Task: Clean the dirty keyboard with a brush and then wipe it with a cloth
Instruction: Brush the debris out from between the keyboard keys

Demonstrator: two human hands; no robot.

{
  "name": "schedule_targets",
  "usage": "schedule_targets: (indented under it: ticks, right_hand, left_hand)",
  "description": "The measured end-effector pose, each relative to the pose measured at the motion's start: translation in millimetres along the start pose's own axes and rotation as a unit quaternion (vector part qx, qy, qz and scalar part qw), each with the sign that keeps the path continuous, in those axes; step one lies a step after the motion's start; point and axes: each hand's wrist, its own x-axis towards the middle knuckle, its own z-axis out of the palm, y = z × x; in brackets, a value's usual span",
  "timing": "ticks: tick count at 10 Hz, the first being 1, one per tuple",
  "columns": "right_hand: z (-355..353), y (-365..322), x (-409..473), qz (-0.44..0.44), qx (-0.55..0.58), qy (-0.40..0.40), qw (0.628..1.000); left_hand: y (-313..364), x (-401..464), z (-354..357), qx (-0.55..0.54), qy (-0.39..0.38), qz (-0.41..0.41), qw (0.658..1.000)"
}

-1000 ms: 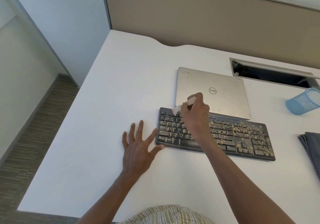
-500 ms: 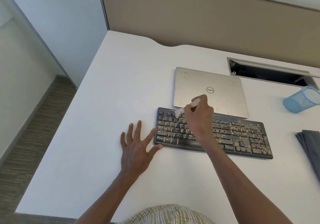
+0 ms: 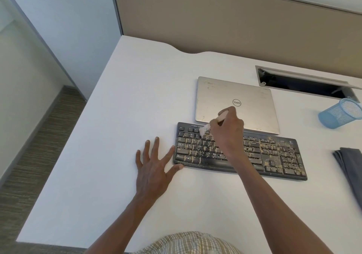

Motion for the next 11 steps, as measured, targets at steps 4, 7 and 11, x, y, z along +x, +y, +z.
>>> schedule_targets:
  ticks: [4, 7, 11]
  right_hand:
    - [-1.5, 7.6, -2.4, -0.008, 0.0, 0.024, 1.0]
    - [-1.1, 10.2, -4.6, -0.018, -0.006, 0.008, 1.0]
    - [-3.3, 10.4, 0.4, -0.009, -0.014, 0.002, 1.0]
  left_hand:
    - [-2.6, -0.5, 2.2, 0.002, 0.004, 0.008, 1.0]
    - [-2.0, -1.1, 2.1, -0.005, 0.008, 0.007, 1.0]
    - [-1.4, -0.7, 1.2, -0.009, 0.01, 0.007, 1.0]
